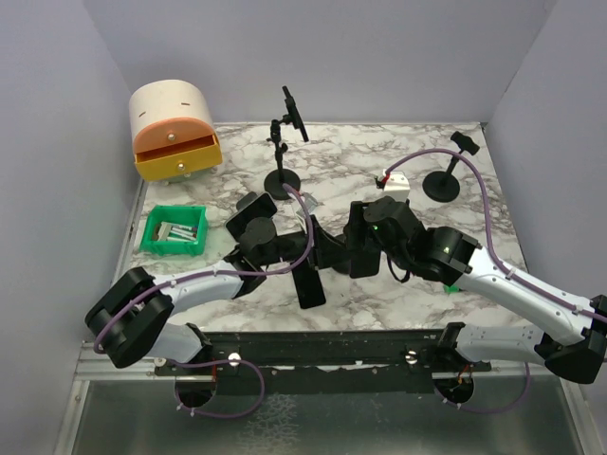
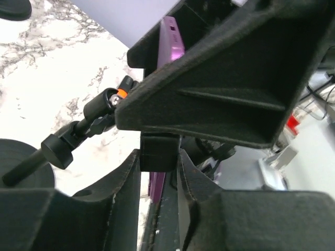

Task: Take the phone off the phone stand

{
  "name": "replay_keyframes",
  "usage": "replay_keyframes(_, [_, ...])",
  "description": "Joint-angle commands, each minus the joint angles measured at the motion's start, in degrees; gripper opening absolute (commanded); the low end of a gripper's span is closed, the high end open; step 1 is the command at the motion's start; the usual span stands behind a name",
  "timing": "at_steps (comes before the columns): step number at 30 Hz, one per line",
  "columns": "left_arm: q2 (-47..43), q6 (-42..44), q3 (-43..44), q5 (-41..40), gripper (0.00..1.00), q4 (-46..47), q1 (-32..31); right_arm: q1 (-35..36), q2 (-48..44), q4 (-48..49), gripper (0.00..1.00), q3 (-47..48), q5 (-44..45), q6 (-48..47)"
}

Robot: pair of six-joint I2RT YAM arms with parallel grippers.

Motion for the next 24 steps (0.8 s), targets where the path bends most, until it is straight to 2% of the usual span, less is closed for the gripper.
replay_keyframes(1, [0.1, 0.4, 0.9, 0.2, 0.16, 1.4, -0.4, 0.1, -0.3, 0.1, 0.00, -0.6, -0.2, 0.6])
replay_keyframes(2, [-0.3, 0.4, 0.4, -0.6, 0.02, 1.5, -0.3, 0.1, -0.5, 0.1, 0.00, -0.7, -0.1, 0.7])
replay_keyframes(3, [-0.8, 0.2, -0.2, -1.6, 0.00, 2.0, -0.3, 0.1, -0.6, 0.2, 0.00, -1.0, -0.1, 0.8])
replay_keyframes(10, [-2.4, -4.9, -6.2, -8.0, 0.00, 12.9, -0.2, 0.1, -3.2, 1.4, 0.00, -4.6, 0.6, 1.8])
replay_keyframes(19, [-1.6, -12.1, -10.2, -20.4, 0.00, 17.5, -0.1, 0.1, -6.4, 1.4, 0.00, -7.9, 3.1, 5.1])
replay_keyframes(24, [-1.6, -15.7, -12.1, -24.2, 0.00, 19.2, 0.6, 0.1, -7.1, 0.6, 0.00, -9.0, 4.2, 6.6])
